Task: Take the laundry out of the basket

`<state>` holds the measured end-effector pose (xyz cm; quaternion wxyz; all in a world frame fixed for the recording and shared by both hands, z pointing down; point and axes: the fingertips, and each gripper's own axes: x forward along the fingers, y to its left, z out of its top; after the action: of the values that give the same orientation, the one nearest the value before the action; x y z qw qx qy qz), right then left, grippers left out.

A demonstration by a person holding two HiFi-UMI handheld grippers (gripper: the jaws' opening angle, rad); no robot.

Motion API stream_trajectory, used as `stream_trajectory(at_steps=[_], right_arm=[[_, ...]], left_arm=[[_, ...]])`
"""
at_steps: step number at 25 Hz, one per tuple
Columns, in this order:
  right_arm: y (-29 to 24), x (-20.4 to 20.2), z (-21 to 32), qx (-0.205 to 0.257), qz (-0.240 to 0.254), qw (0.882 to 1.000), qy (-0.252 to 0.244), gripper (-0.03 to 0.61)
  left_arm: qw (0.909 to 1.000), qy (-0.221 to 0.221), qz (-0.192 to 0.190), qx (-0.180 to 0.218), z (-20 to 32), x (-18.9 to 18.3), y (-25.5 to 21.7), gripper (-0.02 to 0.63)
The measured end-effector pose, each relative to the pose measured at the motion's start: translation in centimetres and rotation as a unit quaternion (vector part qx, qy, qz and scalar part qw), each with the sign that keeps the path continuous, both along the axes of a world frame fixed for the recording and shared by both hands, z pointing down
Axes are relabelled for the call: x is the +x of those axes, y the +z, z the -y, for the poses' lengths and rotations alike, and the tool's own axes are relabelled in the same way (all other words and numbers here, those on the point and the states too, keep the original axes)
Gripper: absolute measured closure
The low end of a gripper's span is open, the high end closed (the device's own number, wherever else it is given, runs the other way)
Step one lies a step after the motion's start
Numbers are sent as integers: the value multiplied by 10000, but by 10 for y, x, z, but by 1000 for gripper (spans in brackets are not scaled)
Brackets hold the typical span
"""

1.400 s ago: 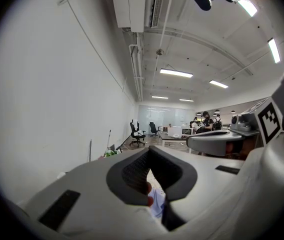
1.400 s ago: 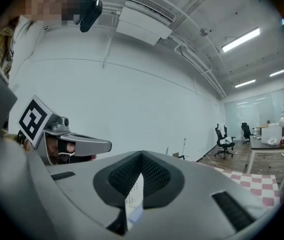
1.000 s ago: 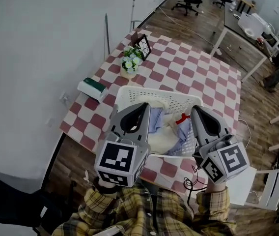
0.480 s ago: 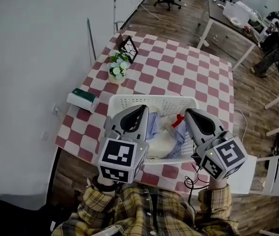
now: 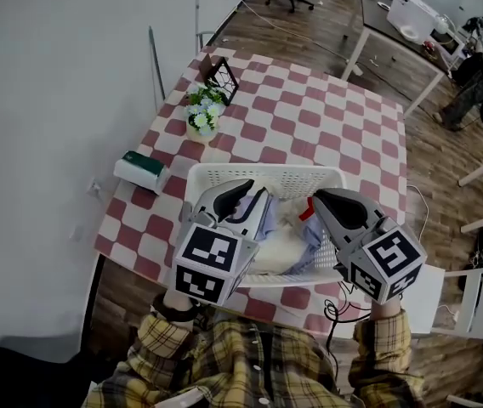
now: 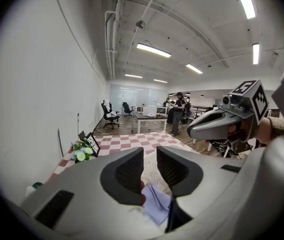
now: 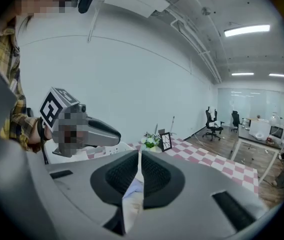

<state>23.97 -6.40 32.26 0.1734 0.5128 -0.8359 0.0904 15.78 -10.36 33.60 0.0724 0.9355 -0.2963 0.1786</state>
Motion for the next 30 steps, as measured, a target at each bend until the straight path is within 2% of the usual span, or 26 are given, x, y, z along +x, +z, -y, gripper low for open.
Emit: stream_trajectory(at_steps=[4,7,10,14,20,22,28,30], right_arm=[[20,-3,3,-290,-332,9986,-306,500],[36,-6,2,-600,-426,9953,-623,474],[54,-11,-1,-932,-613,9887,-1001,459],[74,-25,-8,-1174,-1024,9749,-1592,403],[104,-46,-16,-1682,-1296,9471,-2407,334],[115,-50,-20,-1888,-1388,9351,-2658,301],[156,-64,-32,-2342,-1883,8955,-3283,258],[169,-68,-35,-2477,-2032,8818,-3462,241]], left_arm=[[9987,330,366,-161,0,6,24,445],[9956,552,716,-263,0,9,45,443],[9916,730,1009,-361,-1,11,65,423],[9871,868,1260,-478,1,14,83,422],[9766,1153,1658,-738,3,16,110,401],[9711,1304,1812,-851,2,17,121,387],[9507,1751,2219,-1278,-3,20,152,309],[9467,1818,2271,-1385,-3,20,160,280]])
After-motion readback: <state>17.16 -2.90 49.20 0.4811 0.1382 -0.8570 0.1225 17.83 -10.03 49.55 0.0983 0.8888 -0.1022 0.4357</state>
